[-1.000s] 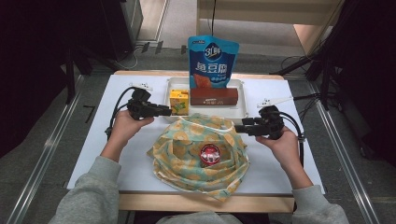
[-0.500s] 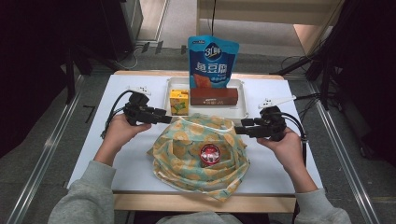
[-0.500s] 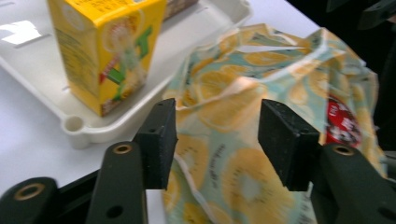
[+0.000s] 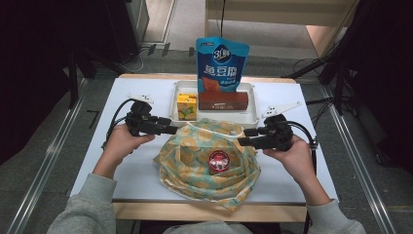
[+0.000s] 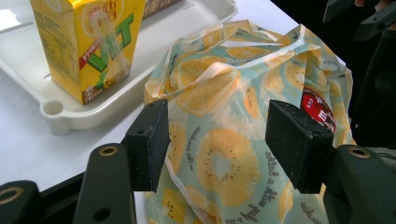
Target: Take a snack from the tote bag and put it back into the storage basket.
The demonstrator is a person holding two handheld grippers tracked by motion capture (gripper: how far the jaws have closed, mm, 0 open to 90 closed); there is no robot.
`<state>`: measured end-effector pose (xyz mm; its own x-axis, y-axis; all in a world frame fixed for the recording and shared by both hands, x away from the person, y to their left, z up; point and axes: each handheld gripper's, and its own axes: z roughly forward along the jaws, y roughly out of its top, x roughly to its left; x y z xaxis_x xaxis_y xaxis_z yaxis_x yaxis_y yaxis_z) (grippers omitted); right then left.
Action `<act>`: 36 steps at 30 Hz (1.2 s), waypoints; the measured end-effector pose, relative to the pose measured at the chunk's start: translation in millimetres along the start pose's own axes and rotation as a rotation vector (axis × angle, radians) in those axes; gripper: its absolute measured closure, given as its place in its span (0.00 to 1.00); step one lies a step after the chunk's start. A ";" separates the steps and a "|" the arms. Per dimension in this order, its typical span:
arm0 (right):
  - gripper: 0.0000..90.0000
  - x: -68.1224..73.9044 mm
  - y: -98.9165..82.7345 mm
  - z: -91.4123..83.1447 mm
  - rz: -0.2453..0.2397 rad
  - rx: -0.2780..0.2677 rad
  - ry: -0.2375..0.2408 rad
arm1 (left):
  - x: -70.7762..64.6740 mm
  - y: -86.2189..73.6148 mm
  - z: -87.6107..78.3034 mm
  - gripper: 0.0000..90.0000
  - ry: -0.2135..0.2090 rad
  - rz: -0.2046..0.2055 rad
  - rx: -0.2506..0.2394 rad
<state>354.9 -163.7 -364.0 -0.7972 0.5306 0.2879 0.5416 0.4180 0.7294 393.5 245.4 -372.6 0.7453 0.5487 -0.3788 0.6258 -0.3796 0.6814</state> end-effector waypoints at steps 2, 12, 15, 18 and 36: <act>0.60 2.9 0.5 0.5 -0.006 0.004 0.005 | -0.1 -1.5 0.1 0.44 -0.006 -0.002 0.001; 0.61 17.4 0.8 6.5 -0.060 0.028 0.024 | 1.5 -7.9 -2.3 0.42 0.005 0.002 -0.009; 0.61 21.1 0.3 9.9 -0.075 0.032 0.037 | 1.6 -9.6 -3.6 0.42 0.007 0.002 -0.020; 0.61 24.5 -1.1 13.1 -0.079 0.043 0.045 | 0.9 -10.7 -4.6 0.41 0.010 0.001 -0.024; 0.59 36.1 -11.1 40.3 -0.128 0.091 0.066 | 0.6 -13.0 -8.1 0.41 0.019 0.011 -0.042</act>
<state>330.8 -119.5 -386.7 -0.8755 0.4201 0.2387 0.4538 0.5454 0.7046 384.0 256.7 -376.6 0.7475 0.5585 -0.3596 0.6069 -0.3541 0.7116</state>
